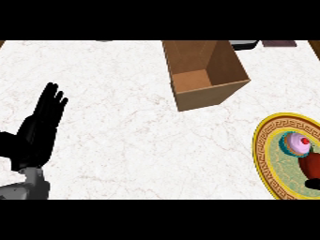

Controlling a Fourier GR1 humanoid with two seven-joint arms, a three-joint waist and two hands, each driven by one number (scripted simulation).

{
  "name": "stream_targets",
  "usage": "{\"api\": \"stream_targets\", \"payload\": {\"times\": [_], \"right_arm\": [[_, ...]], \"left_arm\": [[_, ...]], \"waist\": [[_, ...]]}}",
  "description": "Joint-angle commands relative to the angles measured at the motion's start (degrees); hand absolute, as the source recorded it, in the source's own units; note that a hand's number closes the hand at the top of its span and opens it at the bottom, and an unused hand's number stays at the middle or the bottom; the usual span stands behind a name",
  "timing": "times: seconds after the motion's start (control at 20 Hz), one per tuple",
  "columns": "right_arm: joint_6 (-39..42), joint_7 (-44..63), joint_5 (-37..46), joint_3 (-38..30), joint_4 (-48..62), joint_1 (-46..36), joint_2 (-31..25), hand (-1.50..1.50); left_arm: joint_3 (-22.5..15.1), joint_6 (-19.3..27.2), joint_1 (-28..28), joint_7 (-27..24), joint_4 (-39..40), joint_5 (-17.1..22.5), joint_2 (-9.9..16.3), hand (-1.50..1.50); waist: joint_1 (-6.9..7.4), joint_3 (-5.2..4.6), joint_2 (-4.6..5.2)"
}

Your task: Pick the bell pepper from the plate and place it in the cardboard box

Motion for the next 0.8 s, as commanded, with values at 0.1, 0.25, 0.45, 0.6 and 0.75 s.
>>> {"api": "stream_targets", "payload": {"times": [0.1, 0.25, 0.45, 0.6, 0.75], "right_arm": [[1.36, 0.5, 1.94, 0.42, 0.71, -1.42, -0.06, -1.5], [-1.5, 0.04, 4.67, 2.64, 4.43, -4.16, 1.92, -1.5], [0.31, -4.69, 4.44, 0.21, 4.19, -1.21, 0.08, -1.5], [-1.27, -2.23, 6.0, 2.65, -2.18, 1.35, 3.83, 1.5], [-0.88, -5.49, 8.37, 4.04, -1.8, 0.01, 1.43, 1.5]], "left_arm": [[-0.27, -1.27, 1.85, -0.45, -1.11, -0.22, -0.64, 0.0], [3.57, -2.69, -3.19, 1.44, 2.4, 2.26, 1.95, 0.0], [0.24, 0.17, -1.07, 3.04, -2.37, -0.98, -0.83, 0.0], [0.71, 0.13, -2.68, -0.08, 2.23, -1.42, -1.46, 0.0], [1.77, -1.36, -0.98, 2.47, -1.14, 0.31, 0.01, 0.0]], "waist": [[0.08, 0.0, -0.01], [0.1, 0.0, 0.05], [0.03, 0.0, -0.01], [-0.11, -0.01, -0.02], [0.02, -0.01, -0.02]]}}
